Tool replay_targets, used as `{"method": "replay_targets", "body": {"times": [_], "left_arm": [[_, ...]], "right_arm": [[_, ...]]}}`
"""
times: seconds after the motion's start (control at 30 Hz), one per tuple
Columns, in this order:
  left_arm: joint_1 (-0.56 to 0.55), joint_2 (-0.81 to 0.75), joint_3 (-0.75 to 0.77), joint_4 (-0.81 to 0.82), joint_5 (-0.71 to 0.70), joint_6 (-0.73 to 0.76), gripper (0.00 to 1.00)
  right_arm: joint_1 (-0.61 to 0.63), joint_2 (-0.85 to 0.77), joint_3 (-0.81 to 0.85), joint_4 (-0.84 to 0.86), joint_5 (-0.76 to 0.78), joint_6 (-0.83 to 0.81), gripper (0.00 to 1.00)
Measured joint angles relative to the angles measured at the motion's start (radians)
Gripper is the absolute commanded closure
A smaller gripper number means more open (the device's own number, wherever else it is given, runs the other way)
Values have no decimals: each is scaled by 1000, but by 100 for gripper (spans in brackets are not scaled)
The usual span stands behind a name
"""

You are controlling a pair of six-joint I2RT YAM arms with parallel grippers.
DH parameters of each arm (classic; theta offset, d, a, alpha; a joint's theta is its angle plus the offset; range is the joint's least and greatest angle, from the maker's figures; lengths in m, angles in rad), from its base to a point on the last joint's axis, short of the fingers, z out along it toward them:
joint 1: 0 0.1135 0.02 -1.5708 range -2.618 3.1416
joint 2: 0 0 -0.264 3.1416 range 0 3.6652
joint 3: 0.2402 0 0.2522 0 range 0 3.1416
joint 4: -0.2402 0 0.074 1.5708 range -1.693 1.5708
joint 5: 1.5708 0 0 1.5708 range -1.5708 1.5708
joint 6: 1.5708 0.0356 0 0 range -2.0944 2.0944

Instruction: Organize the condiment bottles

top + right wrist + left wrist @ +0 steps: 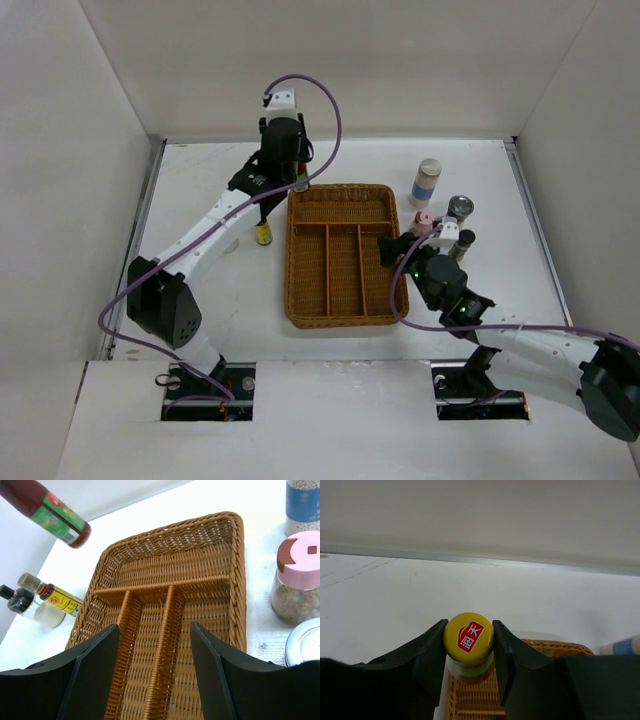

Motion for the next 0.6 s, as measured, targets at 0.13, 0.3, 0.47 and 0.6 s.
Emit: {"method": "replay_targets", "body": {"times": [0.13,0.3,0.47,0.6], "left_arm": [[-42,58,0,42,10,-1,84],[-63,159,0,69,27,-1,84],[-68,221,-11,92,45,-5,83],[-73,221,-50,122,45,-11,82]], "right_arm": [[0,11,0,-3,0,8,35],[-2,11,0,-5,0,14,35],[-2,12,0,-5,-1,18,35],[-6,14,0,-5,-3,18,35]]}}
